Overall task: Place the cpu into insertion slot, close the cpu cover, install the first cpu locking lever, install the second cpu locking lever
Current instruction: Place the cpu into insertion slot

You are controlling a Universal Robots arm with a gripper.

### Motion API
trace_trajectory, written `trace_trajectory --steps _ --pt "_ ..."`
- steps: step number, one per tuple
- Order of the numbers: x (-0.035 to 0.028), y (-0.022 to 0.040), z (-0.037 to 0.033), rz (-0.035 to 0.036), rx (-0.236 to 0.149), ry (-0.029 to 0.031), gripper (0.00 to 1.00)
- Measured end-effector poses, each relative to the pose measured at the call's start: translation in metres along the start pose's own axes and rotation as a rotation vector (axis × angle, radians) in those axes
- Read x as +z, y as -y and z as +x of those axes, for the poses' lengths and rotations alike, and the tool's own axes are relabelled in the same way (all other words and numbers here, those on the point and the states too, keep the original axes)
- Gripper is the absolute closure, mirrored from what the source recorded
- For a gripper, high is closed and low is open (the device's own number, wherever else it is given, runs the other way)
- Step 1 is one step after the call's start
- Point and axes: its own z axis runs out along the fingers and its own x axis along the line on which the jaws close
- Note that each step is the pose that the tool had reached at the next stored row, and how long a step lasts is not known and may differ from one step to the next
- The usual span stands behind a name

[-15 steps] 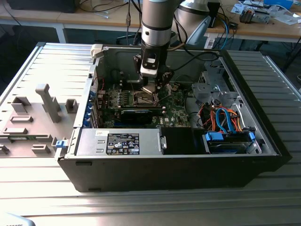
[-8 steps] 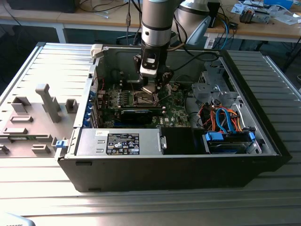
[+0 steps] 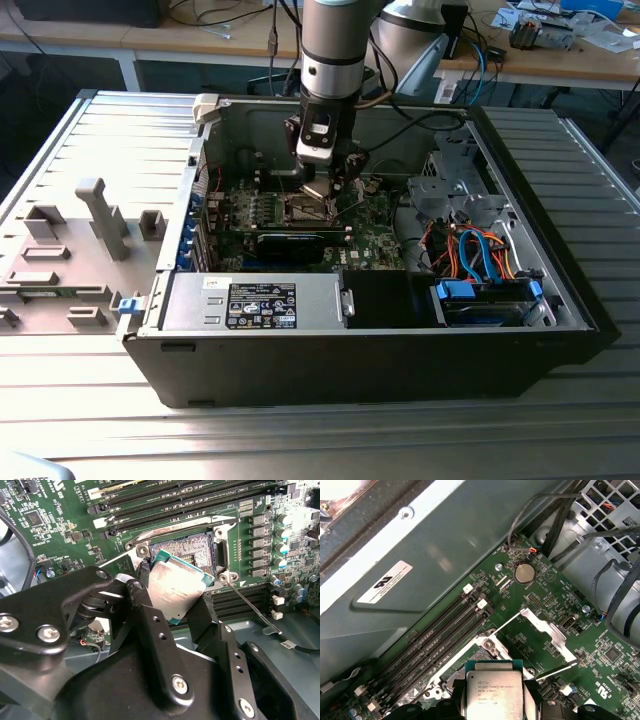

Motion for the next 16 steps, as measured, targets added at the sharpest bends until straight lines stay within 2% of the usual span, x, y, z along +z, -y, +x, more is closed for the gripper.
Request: trace_trajectory --steps 16 --pt "0.0005 0.0 0.0 -0.0005 0.031 0.0009 0.46"
